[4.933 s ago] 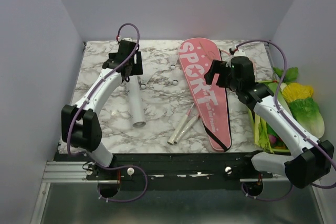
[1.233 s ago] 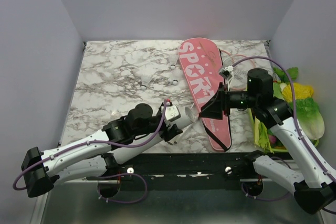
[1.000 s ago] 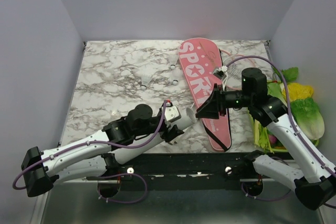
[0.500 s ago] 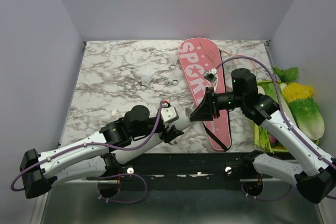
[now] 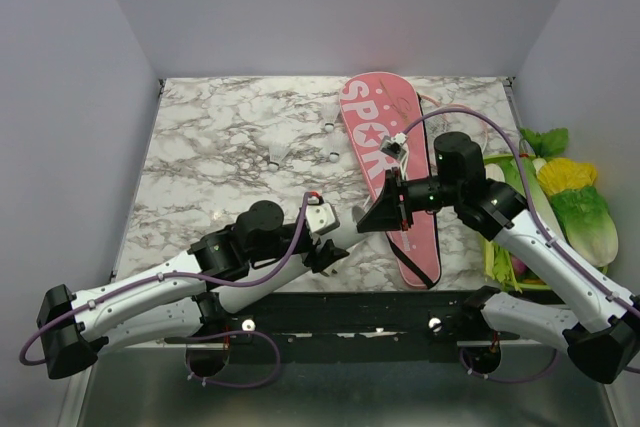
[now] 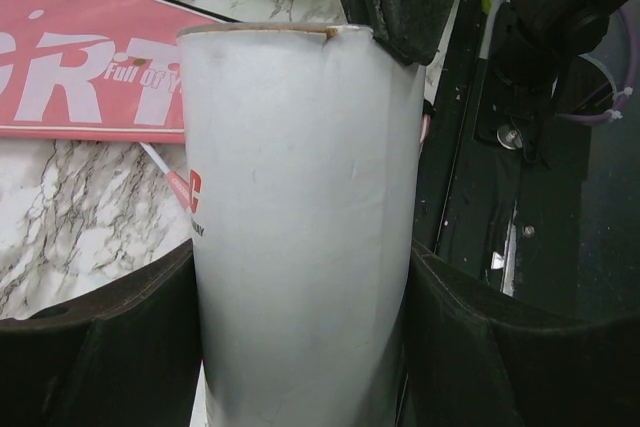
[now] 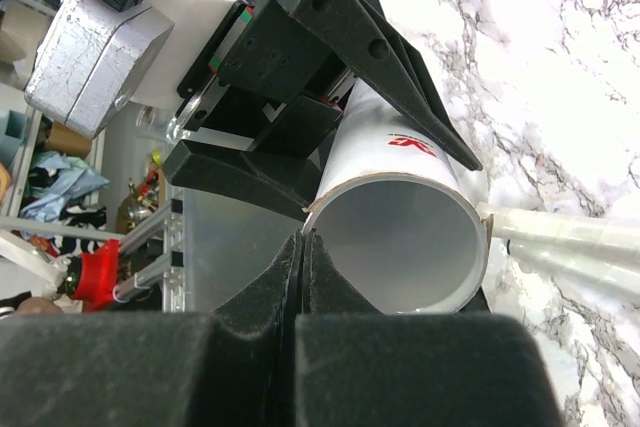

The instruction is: Pack up the badminton gear

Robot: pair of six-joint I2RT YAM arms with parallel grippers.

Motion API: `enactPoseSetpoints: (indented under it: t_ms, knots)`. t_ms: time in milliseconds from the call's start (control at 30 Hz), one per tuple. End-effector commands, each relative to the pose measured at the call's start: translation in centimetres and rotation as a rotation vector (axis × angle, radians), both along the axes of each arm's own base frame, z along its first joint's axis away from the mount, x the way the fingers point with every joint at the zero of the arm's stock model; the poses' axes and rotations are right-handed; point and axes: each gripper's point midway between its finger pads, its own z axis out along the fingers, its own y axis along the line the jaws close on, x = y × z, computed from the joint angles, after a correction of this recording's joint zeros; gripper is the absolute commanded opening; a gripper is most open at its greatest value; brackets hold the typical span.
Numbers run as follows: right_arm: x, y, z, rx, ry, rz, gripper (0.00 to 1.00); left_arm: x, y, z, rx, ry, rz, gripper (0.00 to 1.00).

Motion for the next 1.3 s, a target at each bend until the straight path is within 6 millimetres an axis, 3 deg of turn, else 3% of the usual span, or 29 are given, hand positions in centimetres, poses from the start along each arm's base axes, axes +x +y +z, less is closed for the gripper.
enactPoseSetpoints:
  t_ms: [0, 367, 833, 1000, 1267]
  knots:
    - [-0.2, 0.5, 0.6, 0.015, -0.008, 0.014, 0.01, -0.7, -0.4, 1.2, -0.067, 0.044, -0.005, 0.02]
    - [-1.3, 0.0, 1.9, 0.052, -0.062, 0.037, 0.01, -0.9, 0.1, 1.5, -0.108, 0.039, 0.011, 0.00]
    - [-0.7, -0.7, 2.6, 0.038, -0.111, -0.046, 0.01, -1.4, 0.1, 0.4, -0.088, 0.040, 0.014, 0.00]
    - [0.3, -1.1, 3.4, 0.027, -0.144, -0.122, 0.01, -1.5, 0.2, 0.4, -0.094, 0.044, 0.015, 0.00]
    - [4.5, -2.4, 4.3, -0.052, -0.205, -0.376, 0.01, -1.4, 0.3, 0.1, -0.078, 0.045, 0.035, 0.00]
